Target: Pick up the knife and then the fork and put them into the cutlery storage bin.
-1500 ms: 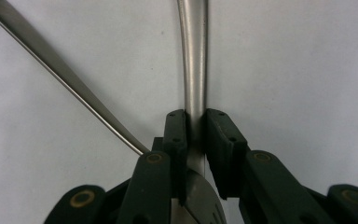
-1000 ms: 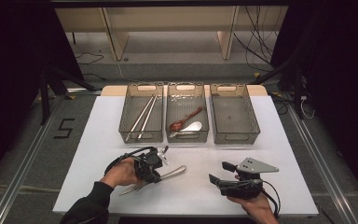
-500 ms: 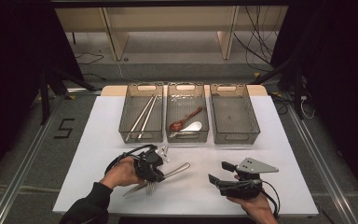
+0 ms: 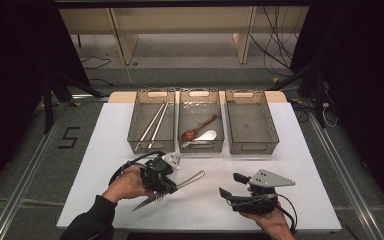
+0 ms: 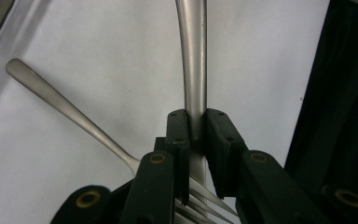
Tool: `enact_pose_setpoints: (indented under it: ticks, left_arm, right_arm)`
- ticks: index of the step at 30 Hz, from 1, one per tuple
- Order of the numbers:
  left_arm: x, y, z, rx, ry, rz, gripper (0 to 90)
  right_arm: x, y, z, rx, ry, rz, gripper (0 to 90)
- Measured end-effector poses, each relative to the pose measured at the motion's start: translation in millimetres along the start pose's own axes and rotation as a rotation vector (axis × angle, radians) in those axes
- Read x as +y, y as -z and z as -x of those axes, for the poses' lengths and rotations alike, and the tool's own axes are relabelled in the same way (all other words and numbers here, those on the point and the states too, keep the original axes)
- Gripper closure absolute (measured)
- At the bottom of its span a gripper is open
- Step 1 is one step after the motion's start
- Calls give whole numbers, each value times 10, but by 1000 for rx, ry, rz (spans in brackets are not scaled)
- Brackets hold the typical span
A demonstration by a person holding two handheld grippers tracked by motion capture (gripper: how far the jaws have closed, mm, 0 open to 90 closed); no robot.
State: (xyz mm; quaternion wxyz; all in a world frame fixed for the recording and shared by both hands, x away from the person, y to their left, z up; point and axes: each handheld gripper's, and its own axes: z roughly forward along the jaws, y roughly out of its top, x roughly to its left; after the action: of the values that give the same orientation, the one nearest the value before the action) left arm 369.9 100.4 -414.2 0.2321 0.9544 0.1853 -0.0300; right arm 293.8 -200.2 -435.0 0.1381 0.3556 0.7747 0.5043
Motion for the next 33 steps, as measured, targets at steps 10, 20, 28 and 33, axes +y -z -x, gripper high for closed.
enact_pose_setpoints:
  ticks: [10, 20, 28, 33]
  left_arm:
    - [46, -11, 99, -15, -24, -34, 792]
    - [102, -7, 225, -42, -43, -46, 792]
    - [116, 2, 246, -50, -45, -58, 792]
    - [113, -24, 234, -55, -44, -70, 792]
  right_arm:
    - [96, -86, -301, -6, 199, -17, 302]
    - [101, -272, -670, -46, 505, -72, 312]
    - [44, -395, -835, -102, 682, -111, 324]
    - [-15, -458, -932, -166, 818, -120, 337]
